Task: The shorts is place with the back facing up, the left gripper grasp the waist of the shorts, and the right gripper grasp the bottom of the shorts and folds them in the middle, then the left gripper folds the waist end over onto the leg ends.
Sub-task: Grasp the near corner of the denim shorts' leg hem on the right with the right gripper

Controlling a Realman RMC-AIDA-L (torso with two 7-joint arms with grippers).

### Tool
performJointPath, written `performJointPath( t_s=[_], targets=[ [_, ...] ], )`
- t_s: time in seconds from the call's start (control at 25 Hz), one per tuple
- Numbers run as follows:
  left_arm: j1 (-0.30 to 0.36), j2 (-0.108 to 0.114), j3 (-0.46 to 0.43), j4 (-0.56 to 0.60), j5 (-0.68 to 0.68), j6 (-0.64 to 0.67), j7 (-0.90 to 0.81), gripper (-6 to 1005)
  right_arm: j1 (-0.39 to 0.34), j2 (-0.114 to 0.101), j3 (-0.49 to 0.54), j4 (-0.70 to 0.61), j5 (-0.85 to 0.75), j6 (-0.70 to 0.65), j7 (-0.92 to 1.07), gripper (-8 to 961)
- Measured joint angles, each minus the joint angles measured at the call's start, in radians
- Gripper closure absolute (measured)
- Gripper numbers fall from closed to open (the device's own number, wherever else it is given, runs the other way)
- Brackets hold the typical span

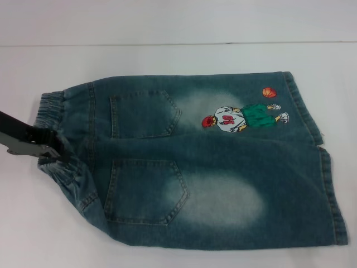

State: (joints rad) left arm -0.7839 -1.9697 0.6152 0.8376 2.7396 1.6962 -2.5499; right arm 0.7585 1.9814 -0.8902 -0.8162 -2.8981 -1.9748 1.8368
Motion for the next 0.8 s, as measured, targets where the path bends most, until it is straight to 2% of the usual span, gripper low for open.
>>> performJointPath(
  t_s=[0.12, 0.36, 0.8],
  targets=[
    [-0.003, 0.000, 0.000, 0.000, 0.000, 0.000, 0.000, 957, 0.010, 0.015, -0.037, 0.001, -0.005, 0.025, 0.023, 80],
    [-0.003, 0.000, 0.000, 0.000, 0.000, -0.001, 0.000, 954, 0.015, 0.021, -0.049, 0.012, -0.006, 0.041, 0.029, 82],
    [0.007, -0.005, 0.000, 0.000, 0.000, -0.003, 0.008, 948, 0.029, 0.044, -0.051, 0.013, 0.001, 0.071, 0.037, 87]
  ],
)
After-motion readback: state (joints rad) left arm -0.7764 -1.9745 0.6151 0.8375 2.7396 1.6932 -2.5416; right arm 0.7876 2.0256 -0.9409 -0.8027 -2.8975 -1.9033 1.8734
